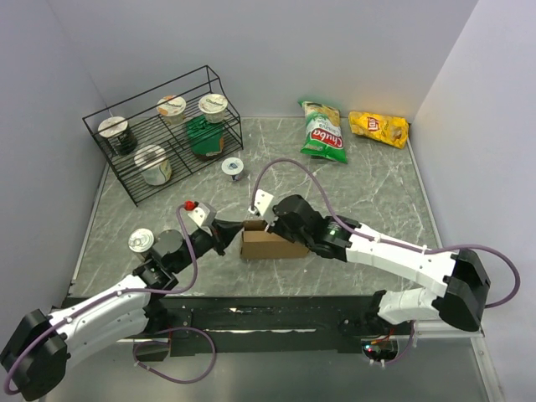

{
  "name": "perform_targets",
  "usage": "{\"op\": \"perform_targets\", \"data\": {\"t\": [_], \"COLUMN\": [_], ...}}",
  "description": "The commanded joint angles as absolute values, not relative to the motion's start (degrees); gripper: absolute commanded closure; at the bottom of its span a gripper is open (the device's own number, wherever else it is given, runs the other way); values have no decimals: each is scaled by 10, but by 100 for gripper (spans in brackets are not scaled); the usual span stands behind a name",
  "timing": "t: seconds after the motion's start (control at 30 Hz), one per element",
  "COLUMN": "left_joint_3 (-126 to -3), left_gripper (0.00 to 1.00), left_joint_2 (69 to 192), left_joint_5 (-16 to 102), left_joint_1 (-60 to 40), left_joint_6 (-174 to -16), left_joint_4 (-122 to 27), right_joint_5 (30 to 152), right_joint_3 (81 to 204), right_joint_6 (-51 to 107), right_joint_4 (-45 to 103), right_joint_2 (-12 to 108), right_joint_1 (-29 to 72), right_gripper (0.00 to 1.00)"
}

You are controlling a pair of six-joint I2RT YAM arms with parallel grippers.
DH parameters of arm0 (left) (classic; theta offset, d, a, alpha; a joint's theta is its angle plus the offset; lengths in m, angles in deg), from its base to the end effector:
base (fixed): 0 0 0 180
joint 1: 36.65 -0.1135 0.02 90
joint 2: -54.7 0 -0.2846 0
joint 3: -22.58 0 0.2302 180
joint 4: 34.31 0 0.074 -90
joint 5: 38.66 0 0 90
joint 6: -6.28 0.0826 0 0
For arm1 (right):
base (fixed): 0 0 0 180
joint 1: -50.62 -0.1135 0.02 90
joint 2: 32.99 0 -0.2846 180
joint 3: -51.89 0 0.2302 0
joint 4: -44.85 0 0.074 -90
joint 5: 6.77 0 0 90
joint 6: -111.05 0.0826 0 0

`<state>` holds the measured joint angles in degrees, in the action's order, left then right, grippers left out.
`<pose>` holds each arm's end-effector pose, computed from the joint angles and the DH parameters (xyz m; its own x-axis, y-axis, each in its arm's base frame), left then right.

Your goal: Fold the paper box

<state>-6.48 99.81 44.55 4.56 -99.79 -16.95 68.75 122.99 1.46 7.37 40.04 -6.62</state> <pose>0.1413 -0.1367 0.2551 -0.1892 -0.1997 -0.9614 0.7188 0.6388 -0.2741 0.1721 0.2293 0.2802 -0.0857 -0.7331 -0.6747 -0.7838 0.4677 -0.4086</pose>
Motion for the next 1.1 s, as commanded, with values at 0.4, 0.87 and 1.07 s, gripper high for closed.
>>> {"op": "perform_targets", "data": {"t": [0.4,0.87,1.07], "left_joint_3": [-59,-63,-62], "left_gripper": [99,99,99], "left_joint_2": [967,961,962], "left_joint_5": [381,369,368], "left_joint_1": [53,53,53], "left_joint_6": [-947,-938,-935], "left_joint_4": [-202,-224,-223], "right_joint_5": [1026,994,967], "right_joint_3": [1194,1213,1206], "right_joint_6": [131,91,44], "right_joint_4": [90,-25,-33], "right_joint_2": [251,251,248], "right_joint_1": [231,255,251], "right_gripper": [27,57,52]}}
